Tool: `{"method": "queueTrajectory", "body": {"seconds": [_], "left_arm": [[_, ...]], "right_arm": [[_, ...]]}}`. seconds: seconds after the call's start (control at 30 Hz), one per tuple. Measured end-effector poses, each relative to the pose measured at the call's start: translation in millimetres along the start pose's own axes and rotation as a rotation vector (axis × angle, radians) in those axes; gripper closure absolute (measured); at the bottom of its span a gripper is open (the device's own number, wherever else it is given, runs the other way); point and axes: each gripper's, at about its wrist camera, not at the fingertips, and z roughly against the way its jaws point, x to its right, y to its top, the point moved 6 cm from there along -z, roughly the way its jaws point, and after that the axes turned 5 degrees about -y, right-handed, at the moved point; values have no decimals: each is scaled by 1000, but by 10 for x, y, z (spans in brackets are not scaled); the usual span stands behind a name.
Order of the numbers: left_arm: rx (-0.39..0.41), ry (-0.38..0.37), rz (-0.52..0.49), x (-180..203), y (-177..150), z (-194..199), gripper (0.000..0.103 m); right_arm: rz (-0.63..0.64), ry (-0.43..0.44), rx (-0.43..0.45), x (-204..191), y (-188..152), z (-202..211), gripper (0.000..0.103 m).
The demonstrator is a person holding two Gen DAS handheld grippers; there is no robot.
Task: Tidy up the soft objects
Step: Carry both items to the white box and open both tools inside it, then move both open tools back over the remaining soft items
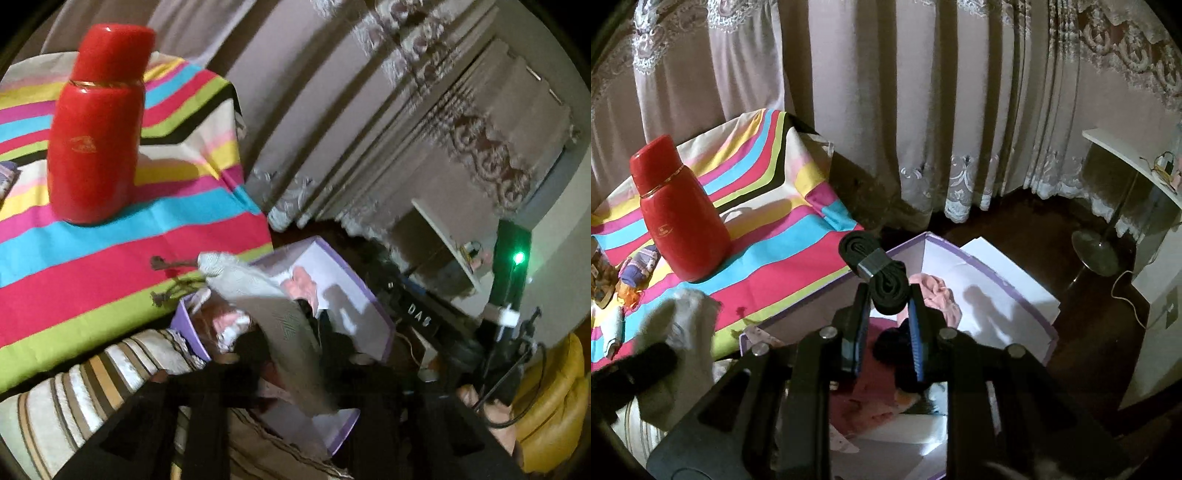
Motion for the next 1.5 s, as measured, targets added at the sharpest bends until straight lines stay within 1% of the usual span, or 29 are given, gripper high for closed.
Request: {"method": "queueTrajectory", "body": {"seconds": [0.03, 0.07, 0.1, 0.2, 0.43, 0.53, 0.6, 0.67, 0.83, 0.9, 0.97, 1.1, 1.27, 1.37, 1.43, 1.47, 1.5], "left_arm": [[-2, -2, 4, -4, -6, -7, 55], [1, -7, 8, -8, -7, 2, 55], [4, -10, 11, -14, -7, 16, 55], [16, -3, 17, -51, 2, 56, 55], [44, 6, 42, -145, 45, 143, 55], [60, 11, 47, -199, 70, 208, 55], [79, 22, 50, -256, 105, 286, 55], [107, 41, 57, -323, 164, 384, 55], [190, 126, 70, -606, 332, 716, 55], [225, 172, 90, -786, 408, 876, 55], [251, 191, 117, -928, 458, 996, 55], [280, 266, 167, -1251, 536, 1235, 55], [319, 350, 264, -1754, 634, 1588, 55], [363, 440, 325, -2104, 658, 1842, 55], [387, 497, 384, -2380, 611, 2014, 55], [402, 527, 434, -2569, 555, 2120, 55], [410, 541, 465, -2690, 502, 2186, 55]], "right_arm": [[1, 6, 0, -2, 3, 5, 62], [-2, 12, 5, 5, 13, 16, 46], [-1, 12, 14, 3, 18, 31, 39], [17, 16, 20, -37, 20, 48, 39], [39, 46, -19, -158, -29, 26, 39], [55, 67, -28, -246, -51, 45, 37], [75, 78, -32, -325, -61, 54, 34], [96, 91, -34, -415, -69, 79, 34], [151, 133, -34, -658, -78, 147, 33], [175, 153, -39, -780, -93, 173, 33], [199, 172, -42, -901, -103, 199, 32], [250, 212, -41, -1193, -102, 280, 32], [308, 264, -22, -1564, -50, 393, 30], [346, 304, -12, -1812, -39, 465, 29], [377, 327, -7, -1976, -47, 504, 29], [389, 336, -6, -2049, -52, 515, 28], [401, 349, -9, -2145, -61, 524, 28]]}}
